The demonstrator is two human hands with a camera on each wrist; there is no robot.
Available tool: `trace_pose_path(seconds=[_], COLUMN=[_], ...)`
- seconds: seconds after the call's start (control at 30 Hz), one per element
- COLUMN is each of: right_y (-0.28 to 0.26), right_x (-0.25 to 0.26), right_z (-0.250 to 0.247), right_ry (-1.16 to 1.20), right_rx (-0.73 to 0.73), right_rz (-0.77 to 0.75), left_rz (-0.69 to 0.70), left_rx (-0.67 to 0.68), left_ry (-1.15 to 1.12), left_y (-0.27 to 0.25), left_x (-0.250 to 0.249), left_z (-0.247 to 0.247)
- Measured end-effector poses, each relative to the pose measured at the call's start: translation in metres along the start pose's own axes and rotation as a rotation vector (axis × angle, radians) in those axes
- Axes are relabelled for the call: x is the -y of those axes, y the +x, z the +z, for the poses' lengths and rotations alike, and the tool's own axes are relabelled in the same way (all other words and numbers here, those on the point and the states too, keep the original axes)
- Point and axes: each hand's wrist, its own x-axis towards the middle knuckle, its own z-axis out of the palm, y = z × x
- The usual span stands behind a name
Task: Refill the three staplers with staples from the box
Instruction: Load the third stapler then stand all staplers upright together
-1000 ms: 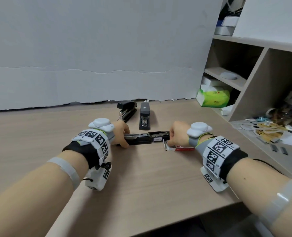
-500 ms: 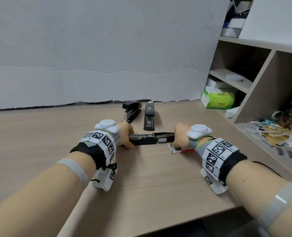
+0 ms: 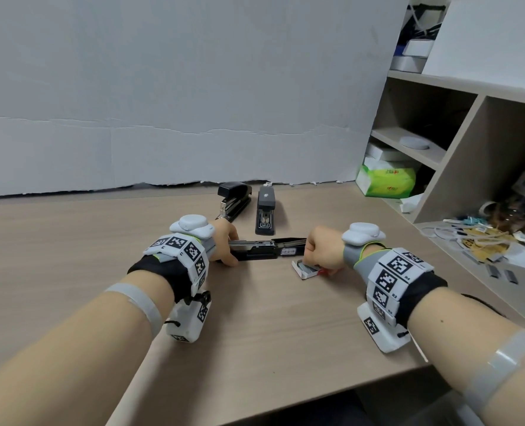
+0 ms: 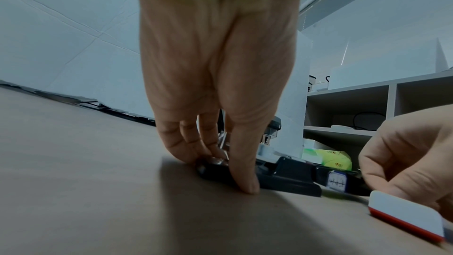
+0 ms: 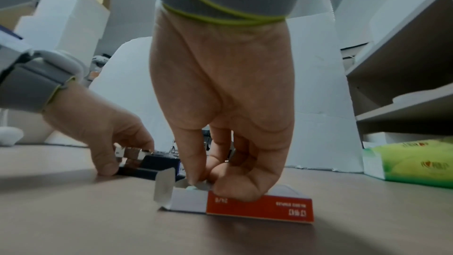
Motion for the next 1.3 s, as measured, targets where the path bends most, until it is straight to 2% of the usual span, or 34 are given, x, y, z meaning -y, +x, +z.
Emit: trace_pose_path(seconds=[0.3, 0.57, 0.73, 0.9, 1.3], right_y=[-0.003, -0.003, -0.006, -0.005, -0.006], right_x=[0.007, 0.004, 0.013, 0.021, 0.025], right_z=[0.000, -0.003, -0.005, -0.004, 0.021], right_ry=[-0.047, 0.015, -0.076, -0.009, -0.004], right_rx=[0.018, 0.062, 0.059, 0.071, -0.032], right_rz=[0.008, 0.011, -0.011, -0.030, -0.267], left_rz=[0.000, 0.006, 0.001, 0.002, 0.034], left_rx=[0.007, 0.004, 0.014, 0.019, 0.033], left_ry=[-0.002, 0.005, 0.032, 0.034, 0.015], left_y=[0.000, -0.001, -0.001, -0.002, -0.001], left_x=[0.001, 0.000, -0.001, -0.001, 0.001], left_z=[0.000, 0.000, -0.002, -0.002, -0.002])
